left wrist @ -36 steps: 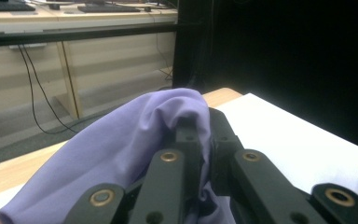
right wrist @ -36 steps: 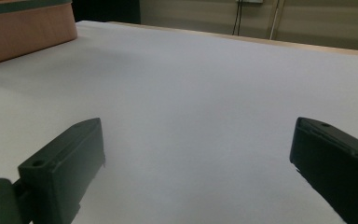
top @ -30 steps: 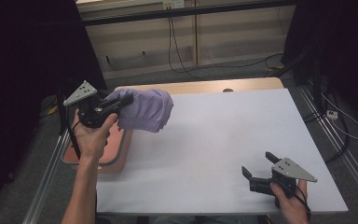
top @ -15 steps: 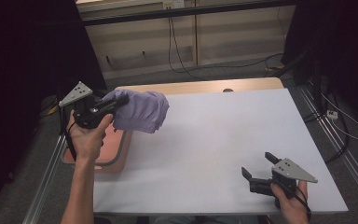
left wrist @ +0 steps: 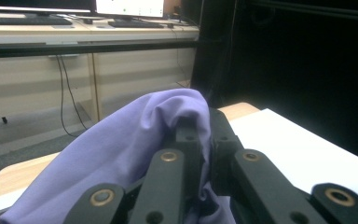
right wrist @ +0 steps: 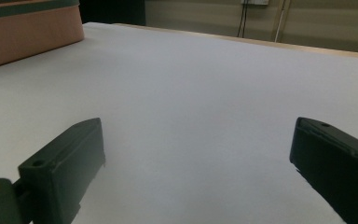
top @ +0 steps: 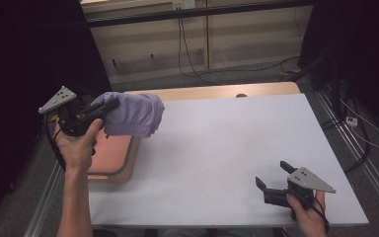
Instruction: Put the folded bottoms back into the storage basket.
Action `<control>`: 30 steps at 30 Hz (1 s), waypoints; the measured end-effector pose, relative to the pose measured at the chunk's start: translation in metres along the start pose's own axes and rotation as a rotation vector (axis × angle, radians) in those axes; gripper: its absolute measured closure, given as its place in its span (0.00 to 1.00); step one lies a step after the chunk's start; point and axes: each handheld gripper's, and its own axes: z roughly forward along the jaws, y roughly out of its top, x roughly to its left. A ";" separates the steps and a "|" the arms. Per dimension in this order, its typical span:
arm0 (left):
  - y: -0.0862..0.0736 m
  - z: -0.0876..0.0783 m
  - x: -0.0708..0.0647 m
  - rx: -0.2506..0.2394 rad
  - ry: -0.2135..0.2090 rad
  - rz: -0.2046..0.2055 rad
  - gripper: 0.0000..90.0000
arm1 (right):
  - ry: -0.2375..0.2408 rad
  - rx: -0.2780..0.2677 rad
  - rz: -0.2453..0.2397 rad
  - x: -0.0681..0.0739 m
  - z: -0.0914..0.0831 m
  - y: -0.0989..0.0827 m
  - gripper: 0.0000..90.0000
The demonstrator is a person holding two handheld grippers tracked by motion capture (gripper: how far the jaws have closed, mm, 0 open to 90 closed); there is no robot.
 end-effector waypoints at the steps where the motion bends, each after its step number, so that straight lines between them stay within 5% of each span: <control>1: 0.000 -0.002 0.002 -0.005 0.003 -0.004 0.95 | 0.000 0.001 0.000 0.000 0.000 0.000 0.03; 15: 0.000 -0.029 0.031 -0.041 0.073 -0.057 0.95 | 0.007 0.000 -0.008 0.001 0.000 0.000 0.03; 30: -0.010 -0.037 0.051 0.002 0.130 -0.090 0.95 | 0.009 0.002 -0.010 0.001 0.000 0.000 0.03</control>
